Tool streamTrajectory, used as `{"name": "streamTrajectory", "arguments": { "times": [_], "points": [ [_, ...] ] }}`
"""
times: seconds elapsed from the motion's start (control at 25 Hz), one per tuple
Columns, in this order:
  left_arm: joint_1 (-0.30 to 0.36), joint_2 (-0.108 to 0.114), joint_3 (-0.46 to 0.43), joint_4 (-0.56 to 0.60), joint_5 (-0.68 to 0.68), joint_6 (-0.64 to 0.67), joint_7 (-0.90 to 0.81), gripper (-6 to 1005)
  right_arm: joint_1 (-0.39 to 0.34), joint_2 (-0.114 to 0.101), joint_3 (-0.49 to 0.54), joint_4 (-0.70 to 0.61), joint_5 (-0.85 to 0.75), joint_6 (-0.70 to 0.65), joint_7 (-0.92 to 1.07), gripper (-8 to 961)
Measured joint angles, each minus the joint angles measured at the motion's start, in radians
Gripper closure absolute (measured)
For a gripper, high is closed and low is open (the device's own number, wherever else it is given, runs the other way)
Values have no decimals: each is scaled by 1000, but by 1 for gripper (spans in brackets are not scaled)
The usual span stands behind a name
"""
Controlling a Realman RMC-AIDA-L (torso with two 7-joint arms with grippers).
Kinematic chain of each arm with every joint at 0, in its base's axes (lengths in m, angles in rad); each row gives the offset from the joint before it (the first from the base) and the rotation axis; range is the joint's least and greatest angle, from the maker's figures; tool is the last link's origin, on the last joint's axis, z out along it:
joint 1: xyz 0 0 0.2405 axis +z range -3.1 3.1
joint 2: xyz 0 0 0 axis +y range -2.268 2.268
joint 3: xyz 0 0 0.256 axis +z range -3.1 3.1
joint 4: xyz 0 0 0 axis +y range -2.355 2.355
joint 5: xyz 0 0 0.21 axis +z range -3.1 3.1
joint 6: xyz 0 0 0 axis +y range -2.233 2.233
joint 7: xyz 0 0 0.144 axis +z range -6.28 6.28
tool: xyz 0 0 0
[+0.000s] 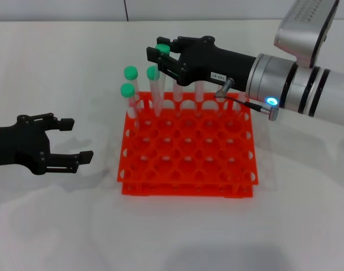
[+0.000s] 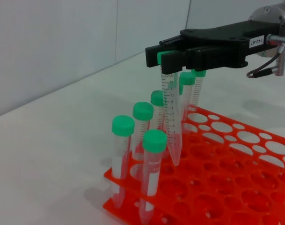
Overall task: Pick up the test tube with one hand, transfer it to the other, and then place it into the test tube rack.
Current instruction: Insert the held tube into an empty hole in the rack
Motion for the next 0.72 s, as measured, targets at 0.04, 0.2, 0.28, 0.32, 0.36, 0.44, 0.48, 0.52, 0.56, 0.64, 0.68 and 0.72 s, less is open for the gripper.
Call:
{"name": "streamTrajectory", "arguments": {
  "times": [0.04, 0.2, 0.28, 0.32, 0.36, 0.44, 0.48, 0.52, 0.56, 0.64, 0.68, 0.72],
  "points": [
    [0, 0, 0, 0, 0, -1, 0, 106, 0, 0, -1, 0, 4, 0, -1, 682],
    [-2, 0, 2, 0, 0, -5, 0, 106, 1, 0, -14, 2, 38, 1, -28, 682],
    [-4, 0, 3, 0, 0, -5, 0, 105, -2, 0, -26, 6, 74, 1, -54, 682],
    [-4, 0, 3, 0, 0, -5, 0, 105, -4, 0, -32, 8, 89, 1, -67, 682],
    [-5, 0, 3, 0, 0, -4, 0, 105, -5, 0, -40, 10, 108, 1, -81, 682],
    [-6, 0, 2, 0, 0, -3, 0, 105, -6, 0, -54, 13, 131, 1, -102, 682],
    [-6, 0, 2, 0, 0, -3, 0, 105, -6, 0, -61, 14, 139, 1, -111, 682],
    [-7, 0, 2, 0, 0, -3, 0, 105, -7, 0, -66, 16, 145, 1, -118, 682],
    [-8, 0, 2, 0, 0, -3, 0, 105, -7, 0, -69, 17, 147, 1, -122, 682],
    [-9, 0, 3, 0, 0, -4, 0, 105, -7, 0, -76, 19, 153, 1, -128, 682],
    [-9, 0, 4, 0, 0, -5, 0, 105, -6, 0, -81, 20, 158, 1, -131, 682],
    [-9, 0, 4, 0, 0, -5, 0, 105, -5, 0, -87, 21, 166, 1, -139, 682]
  ]
}}
